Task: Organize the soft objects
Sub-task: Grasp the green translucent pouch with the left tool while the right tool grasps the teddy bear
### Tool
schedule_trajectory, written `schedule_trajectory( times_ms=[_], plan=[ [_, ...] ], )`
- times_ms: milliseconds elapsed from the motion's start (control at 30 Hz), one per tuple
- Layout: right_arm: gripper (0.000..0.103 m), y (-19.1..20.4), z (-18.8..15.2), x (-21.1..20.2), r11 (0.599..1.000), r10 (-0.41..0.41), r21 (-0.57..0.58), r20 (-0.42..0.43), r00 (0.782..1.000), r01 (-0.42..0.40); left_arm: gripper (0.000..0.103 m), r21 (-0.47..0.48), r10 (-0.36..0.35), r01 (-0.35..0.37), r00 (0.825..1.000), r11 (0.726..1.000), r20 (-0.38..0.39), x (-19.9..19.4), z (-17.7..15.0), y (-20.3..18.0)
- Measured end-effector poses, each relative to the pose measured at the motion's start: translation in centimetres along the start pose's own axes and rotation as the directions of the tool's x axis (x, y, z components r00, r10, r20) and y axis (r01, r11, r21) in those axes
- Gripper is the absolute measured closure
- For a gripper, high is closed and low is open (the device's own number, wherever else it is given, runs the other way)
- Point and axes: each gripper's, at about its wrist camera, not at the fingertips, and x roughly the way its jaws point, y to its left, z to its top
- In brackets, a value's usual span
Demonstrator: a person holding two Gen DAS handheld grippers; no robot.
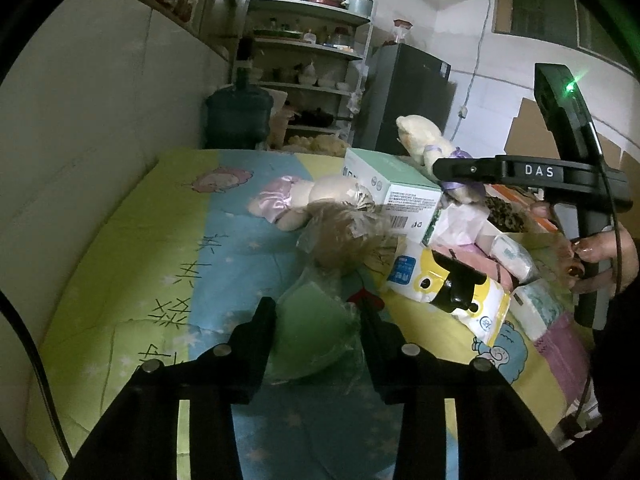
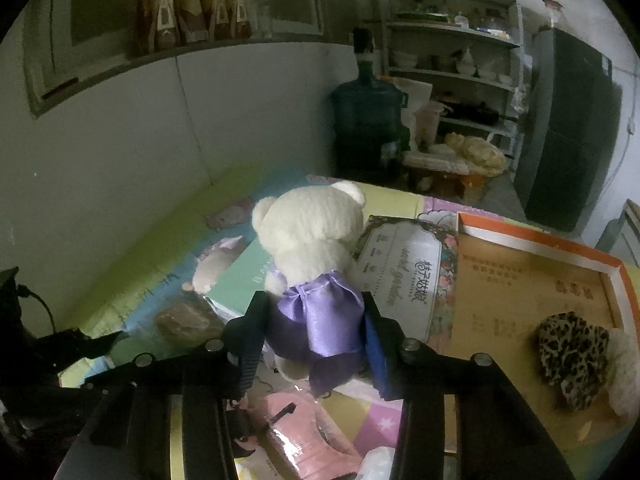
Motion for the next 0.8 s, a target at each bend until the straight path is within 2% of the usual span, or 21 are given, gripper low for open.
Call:
schedule_trajectory(
  times_ms=[567,800],
  plan=[
    [0.058,0.1,-0.3,-3.5,1.000,0.024,0.006,0.058,0.998,-0.025,0.062,-0.014,-0.018,0.019,0.997,1.000,0.081,-2.5,1.5,-1.6],
    [0.058,0.2,-0.3,-5.4,1.000,0.027,0.009,0.098,0.995,-0.028,0.062,0.019,-0.035,0.033,0.991,0.999,0.127,-3.9,2.7,-3.3]
  ],
)
